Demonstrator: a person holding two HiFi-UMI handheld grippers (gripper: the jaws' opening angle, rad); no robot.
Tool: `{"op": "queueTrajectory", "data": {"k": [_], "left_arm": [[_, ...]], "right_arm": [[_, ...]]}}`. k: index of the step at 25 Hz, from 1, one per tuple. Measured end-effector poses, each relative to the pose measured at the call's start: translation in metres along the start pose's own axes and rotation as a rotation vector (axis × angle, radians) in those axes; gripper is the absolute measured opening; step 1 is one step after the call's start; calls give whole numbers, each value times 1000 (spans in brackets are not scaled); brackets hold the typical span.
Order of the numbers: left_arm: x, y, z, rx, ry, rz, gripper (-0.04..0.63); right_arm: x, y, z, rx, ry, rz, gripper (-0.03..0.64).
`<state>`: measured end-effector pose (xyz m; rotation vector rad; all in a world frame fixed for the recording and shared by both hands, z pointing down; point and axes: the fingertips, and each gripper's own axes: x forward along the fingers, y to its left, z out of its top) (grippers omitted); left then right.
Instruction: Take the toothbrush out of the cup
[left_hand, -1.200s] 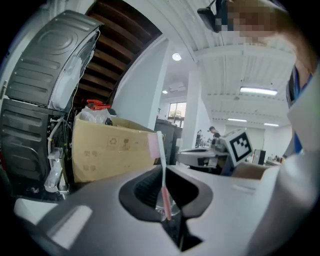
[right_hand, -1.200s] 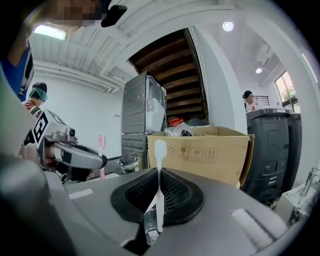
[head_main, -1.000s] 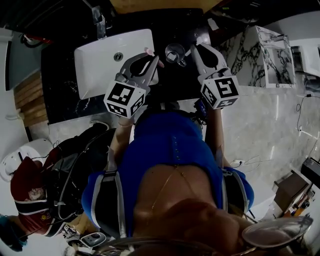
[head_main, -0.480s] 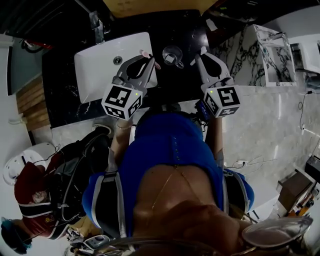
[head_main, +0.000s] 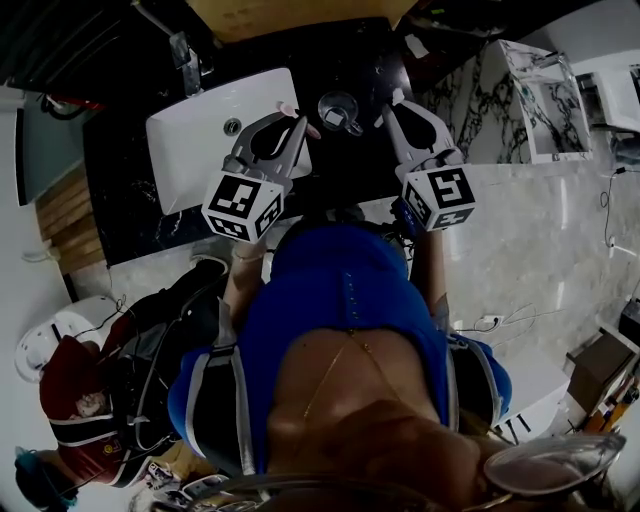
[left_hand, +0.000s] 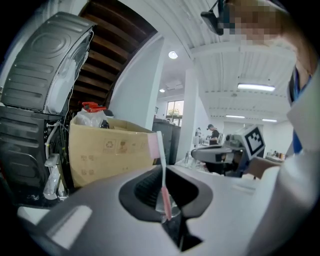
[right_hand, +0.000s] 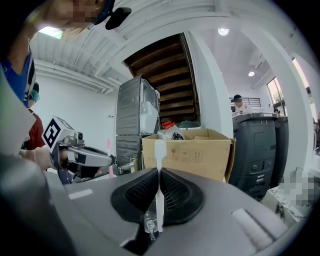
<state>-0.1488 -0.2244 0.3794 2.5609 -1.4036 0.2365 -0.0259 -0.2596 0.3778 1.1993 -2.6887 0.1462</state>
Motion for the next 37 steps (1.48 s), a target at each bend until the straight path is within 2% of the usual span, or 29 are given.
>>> {"op": "queueTrajectory", "data": {"k": [37], "left_arm": [[12,-7,1,4,6,-32,18]], "right_arm": [[2,-4,-5,-5,23,0,14]]}}
